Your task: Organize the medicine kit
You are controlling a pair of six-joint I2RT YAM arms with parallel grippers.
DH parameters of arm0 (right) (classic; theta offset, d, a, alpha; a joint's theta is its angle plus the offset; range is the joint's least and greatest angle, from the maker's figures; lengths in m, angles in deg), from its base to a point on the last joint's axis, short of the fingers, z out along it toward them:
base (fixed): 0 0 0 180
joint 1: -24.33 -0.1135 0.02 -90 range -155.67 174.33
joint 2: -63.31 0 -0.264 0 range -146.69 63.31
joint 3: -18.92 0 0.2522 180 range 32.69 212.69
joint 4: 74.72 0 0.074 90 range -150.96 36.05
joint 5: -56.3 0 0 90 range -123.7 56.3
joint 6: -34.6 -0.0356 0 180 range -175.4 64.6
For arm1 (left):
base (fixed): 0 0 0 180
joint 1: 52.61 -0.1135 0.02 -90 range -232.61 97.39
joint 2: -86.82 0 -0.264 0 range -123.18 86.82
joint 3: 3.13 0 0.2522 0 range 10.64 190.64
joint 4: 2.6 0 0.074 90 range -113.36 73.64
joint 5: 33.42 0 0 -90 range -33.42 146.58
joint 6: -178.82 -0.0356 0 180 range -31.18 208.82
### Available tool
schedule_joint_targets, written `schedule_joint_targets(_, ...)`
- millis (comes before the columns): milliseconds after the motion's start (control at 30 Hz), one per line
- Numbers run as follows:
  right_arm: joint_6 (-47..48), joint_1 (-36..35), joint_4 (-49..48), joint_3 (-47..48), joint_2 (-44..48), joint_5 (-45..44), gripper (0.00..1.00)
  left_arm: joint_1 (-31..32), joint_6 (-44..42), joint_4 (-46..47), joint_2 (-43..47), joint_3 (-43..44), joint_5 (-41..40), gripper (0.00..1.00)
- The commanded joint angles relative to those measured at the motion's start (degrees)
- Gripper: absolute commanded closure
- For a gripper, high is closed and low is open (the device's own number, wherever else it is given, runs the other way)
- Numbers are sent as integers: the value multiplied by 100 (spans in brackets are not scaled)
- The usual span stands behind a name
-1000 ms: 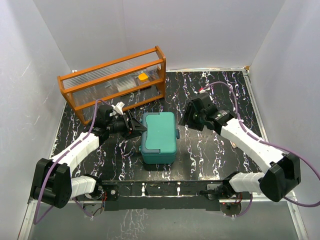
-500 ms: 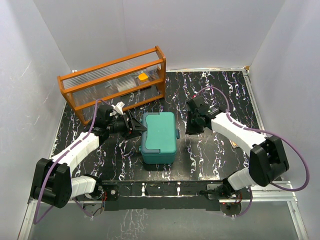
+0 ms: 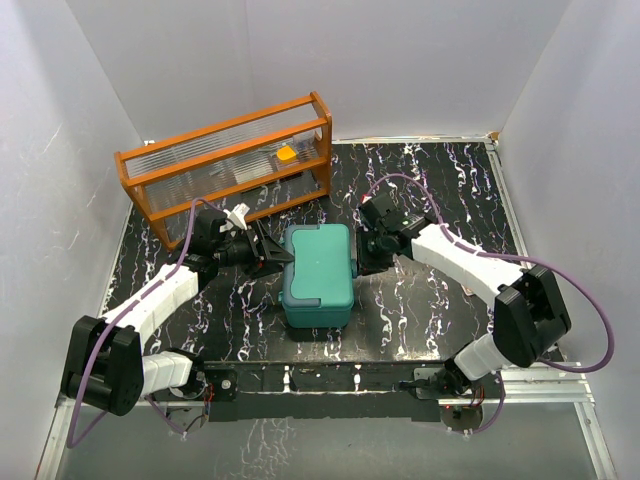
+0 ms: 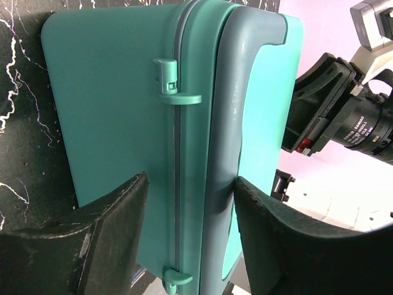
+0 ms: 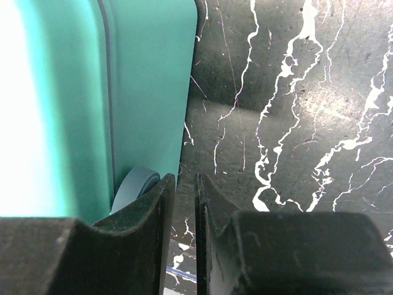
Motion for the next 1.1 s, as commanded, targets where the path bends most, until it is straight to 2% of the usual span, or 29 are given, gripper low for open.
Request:
schedule_joint_targets(0, 90, -134, -308, 281, -40, 222, 82, 75, -126, -255, -96, -58, -65, 44)
schedule_joint_targets(467, 29, -439, -1441, -74, 141, 703, 85, 74, -70, -114, -154, -173, 38, 47)
schedule_joint_targets(767, -7, -441, -2792, -690, 754, 1252, 85, 74, -16, -13, -178, -251, 91, 47)
schedule_joint_targets(867, -111, -433, -2720, -754, 846, 852, 85, 74, -53, -73, -183, -205, 63, 47)
schedule_joint_targets(1067, -259, -390, -1476, -715, 935, -802, 83, 74, -312, -618, -109, 91, -249, 47)
